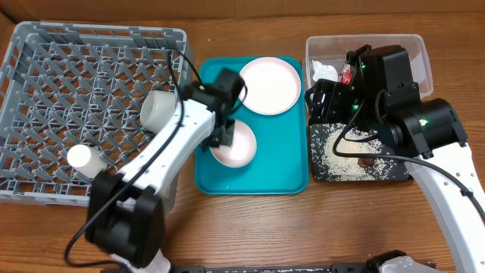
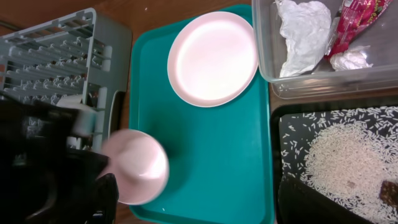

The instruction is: Sort waste into correct bins and load items into the dishwasher

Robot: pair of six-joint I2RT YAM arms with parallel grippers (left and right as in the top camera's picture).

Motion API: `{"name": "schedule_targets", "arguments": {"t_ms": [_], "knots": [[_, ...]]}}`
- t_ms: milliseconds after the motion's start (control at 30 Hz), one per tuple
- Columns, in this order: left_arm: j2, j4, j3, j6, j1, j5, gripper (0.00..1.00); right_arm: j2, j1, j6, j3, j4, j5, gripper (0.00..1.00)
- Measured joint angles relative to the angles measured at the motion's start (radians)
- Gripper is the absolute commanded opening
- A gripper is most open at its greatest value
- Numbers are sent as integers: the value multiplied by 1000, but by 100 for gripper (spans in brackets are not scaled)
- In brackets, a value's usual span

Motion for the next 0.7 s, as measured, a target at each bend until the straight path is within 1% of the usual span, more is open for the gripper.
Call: {"name": "schedule_targets", "arguments": {"t_ms": [100,200,333,467,700], "knots": [[-60,-40,78,4,10,-210,4,0,0,0,0,0,0,84],[-108,-72,109,5,38,-436,4,0,0,0,0,0,0,84],[-115,-79,110,8,130,-729,4,0,0,0,0,-1,0,84],[-114,24,108,50,266,-887,4,0,0,0,0,-2,0,84],[-83,104,108,102,440,-937,4,0,0,0,0,0,0,84]]}}
